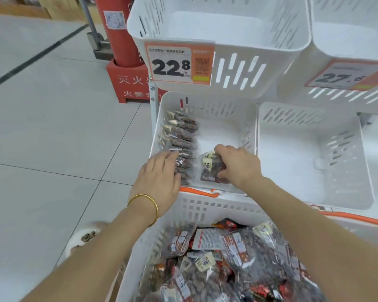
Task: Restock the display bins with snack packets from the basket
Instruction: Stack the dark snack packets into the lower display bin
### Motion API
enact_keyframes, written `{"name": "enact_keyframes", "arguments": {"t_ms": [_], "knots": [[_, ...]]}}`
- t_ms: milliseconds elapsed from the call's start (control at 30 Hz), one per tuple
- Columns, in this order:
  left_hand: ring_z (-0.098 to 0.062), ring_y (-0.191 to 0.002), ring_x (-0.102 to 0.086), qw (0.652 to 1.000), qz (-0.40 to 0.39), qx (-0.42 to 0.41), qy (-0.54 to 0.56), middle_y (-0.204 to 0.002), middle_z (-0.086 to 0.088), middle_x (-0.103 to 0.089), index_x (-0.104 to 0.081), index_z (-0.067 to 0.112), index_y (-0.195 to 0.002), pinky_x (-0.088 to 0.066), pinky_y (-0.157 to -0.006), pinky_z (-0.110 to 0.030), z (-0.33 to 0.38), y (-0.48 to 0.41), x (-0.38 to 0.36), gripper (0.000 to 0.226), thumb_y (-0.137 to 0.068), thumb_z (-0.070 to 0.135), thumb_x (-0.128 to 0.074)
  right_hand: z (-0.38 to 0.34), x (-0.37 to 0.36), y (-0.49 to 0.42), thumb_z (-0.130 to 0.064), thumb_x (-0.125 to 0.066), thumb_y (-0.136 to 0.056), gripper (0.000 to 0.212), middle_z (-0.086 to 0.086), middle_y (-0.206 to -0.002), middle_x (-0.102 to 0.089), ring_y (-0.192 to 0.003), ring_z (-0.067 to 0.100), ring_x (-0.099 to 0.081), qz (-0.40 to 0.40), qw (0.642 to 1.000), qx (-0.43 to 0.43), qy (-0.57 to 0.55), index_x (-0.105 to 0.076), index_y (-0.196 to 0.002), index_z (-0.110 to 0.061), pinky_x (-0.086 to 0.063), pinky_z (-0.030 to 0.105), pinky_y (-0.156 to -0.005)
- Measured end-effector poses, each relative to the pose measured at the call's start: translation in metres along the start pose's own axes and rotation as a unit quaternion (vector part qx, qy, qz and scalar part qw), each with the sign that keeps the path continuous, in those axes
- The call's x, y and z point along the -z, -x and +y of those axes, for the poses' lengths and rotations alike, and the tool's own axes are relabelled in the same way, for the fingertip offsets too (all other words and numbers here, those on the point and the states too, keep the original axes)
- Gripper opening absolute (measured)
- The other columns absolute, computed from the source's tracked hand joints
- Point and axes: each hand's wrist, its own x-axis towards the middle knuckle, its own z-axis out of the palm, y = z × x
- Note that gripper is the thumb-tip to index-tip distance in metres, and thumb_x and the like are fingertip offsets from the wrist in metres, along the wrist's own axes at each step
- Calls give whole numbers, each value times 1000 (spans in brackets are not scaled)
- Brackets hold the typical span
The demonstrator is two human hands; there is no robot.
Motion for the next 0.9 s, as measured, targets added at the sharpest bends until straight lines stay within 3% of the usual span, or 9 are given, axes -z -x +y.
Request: {"name": "enact_keyframes", "arguments": {"t_ms": [100,200,300,600,667,767,833,900], "knots": [[-16,-138,-16,1000,1,4,11,-151,0,-21,-13,19,-149,-17,-113,-31,0,0,1,55,-98,28,-32,-1,-24,-6,-24,-66,-85,44,4,-119,-51,-108,31,-48,-48,998,8,-50,-39,-119,-21,-42,37,-74],[-15,-138,-16,1000,-8,4,8,-152,1,-20,-11,20,-149,-17,-113,-30,2,0,2,55,-98,28,-30,7,-41,-10,-16,-61,-87,36,11,-128,-48,-111,32,-49,-157,962,5,-224,-40,-115,-25,-43,41,-93],[-14,-138,-15,1000,-8,2,2,-151,1,-20,-10,20,-149,-18,-112,-30,2,0,1,54,-98,27,-29,12,-39,-11,-14,-54,-90,54,11,-146,-35,-130,29,-39,-225,929,-16,-292,-35,-139,-26,-34,41,-107],[-15,-136,-19,1000,-16,2,3,-150,0,-24,-13,19,-148,-21,-110,-30,3,-1,2,54,-98,24,-30,-7,-34,-11,-16,-44,-94,53,15,-147,-34,-128,31,-40,-261,919,-42,-291,-30,-145,-19,-34,35,-106],[-16,-136,-20,1000,-20,2,7,-149,-1,-26,-15,18,-148,-22,-110,-32,2,-1,1,54,-98,23,-32,-4,-16,-4,-15,-39,-98,51,11,-152,-29,-136,28,-32,-253,921,-39,-292,-27,-147,-19,-28,31,-107],[-18,-136,-21,1000,-17,1,22,-149,-4,-28,-18,17,-148,-22,-111,-33,2,-1,2,53,-98,23,-33,9,25,29,-8,-36,-98,48,4,-152,-30,-138,23,-31,-161,930,-39,-328,-33,-145,-19,-27,30,-108],[-20,-136,-22,999,-21,2,27,-149,-6,-29,-20,15,-147,-22,-112,-35,1,-1,3,52,-98,24,-34,20,51,70,-1,-37,-95,47,0,-141,-44,-128,22,-45,-90,917,-48,-385,-45,-136,-22,-38,32,-101],[-24,-135,-24,1000,-22,0,21,-148,-8,-31,-24,13,-146,-22,-112,-38,0,0,6,51,-98,26,-36,32,64,118,3,-41,-92,43,-6,-121,-57,-110,10,-54,-37,911,-55,-408,-57,-121,-24,-43,18,-88]]}}
